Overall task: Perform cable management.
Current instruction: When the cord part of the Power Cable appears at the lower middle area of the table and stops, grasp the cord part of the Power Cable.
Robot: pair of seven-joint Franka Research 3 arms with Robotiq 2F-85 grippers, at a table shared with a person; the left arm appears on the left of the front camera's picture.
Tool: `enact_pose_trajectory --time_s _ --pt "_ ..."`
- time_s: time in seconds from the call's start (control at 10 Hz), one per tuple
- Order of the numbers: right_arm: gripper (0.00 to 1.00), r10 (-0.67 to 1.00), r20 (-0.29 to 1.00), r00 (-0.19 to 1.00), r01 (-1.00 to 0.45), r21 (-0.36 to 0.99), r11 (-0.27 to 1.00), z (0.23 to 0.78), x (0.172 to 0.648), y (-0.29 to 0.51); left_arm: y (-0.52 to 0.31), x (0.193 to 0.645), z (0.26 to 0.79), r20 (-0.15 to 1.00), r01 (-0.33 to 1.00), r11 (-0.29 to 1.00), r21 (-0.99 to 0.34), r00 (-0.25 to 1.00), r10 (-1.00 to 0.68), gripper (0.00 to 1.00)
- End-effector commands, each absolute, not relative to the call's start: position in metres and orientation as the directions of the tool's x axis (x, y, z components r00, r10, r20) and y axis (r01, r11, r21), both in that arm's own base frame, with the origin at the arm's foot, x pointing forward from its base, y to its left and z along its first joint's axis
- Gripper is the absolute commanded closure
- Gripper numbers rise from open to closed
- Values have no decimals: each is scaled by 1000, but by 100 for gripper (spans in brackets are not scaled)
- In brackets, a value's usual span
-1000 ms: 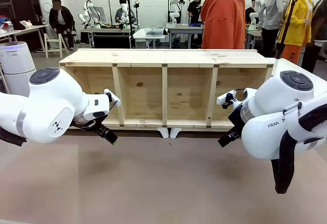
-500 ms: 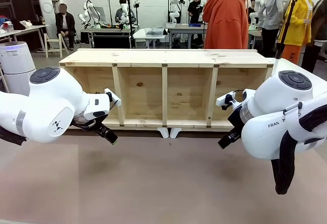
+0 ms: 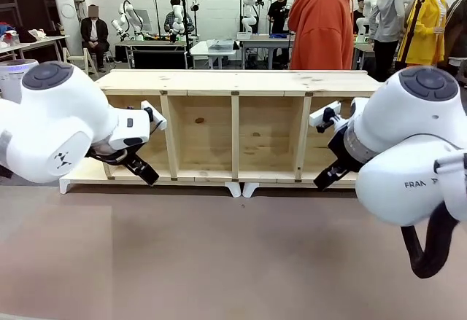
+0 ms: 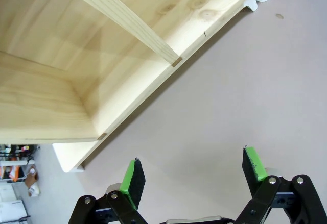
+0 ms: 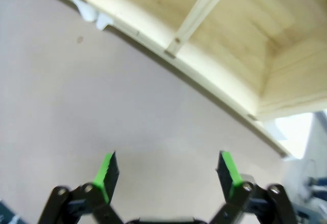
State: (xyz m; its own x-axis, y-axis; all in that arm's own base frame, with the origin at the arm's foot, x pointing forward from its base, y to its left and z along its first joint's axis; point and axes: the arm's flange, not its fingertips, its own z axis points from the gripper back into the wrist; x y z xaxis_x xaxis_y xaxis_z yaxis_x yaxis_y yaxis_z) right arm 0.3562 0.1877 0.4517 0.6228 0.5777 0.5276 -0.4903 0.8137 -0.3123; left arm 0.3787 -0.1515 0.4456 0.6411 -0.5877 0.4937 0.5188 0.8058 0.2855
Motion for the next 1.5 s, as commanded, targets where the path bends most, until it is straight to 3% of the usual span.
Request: enact_pose_trajectory --time_s 0.0,0.6,0.9,1.0,1.2,1.4 --pt "0 550 540 636 -396 -383 834 453 313 193 -153 339 447 480 453 827 334 673 -563 0" --pt "0 495 606 622 -207 -483 851 487 248 196 -152 267 484 568 280 853 441 649 -506 0" --pt "0 438 645 627 -98 -492 865 498 215 183 -127 237 488 615 171 885 432 661 -429 0" --pt "0 415 660 626 -74 -480 874 499 210 175 -118 235 488 634 170 894 415 651 -418 0" --pt "0 390 688 613 -108 -415 903 501 207 157 -97 240 489 666 351 867 355 556 -497 0" --pt "0 322 719 615 -81 -349 934 503 207 139 -71 245 489 710 347 896 278 554 -435 0"
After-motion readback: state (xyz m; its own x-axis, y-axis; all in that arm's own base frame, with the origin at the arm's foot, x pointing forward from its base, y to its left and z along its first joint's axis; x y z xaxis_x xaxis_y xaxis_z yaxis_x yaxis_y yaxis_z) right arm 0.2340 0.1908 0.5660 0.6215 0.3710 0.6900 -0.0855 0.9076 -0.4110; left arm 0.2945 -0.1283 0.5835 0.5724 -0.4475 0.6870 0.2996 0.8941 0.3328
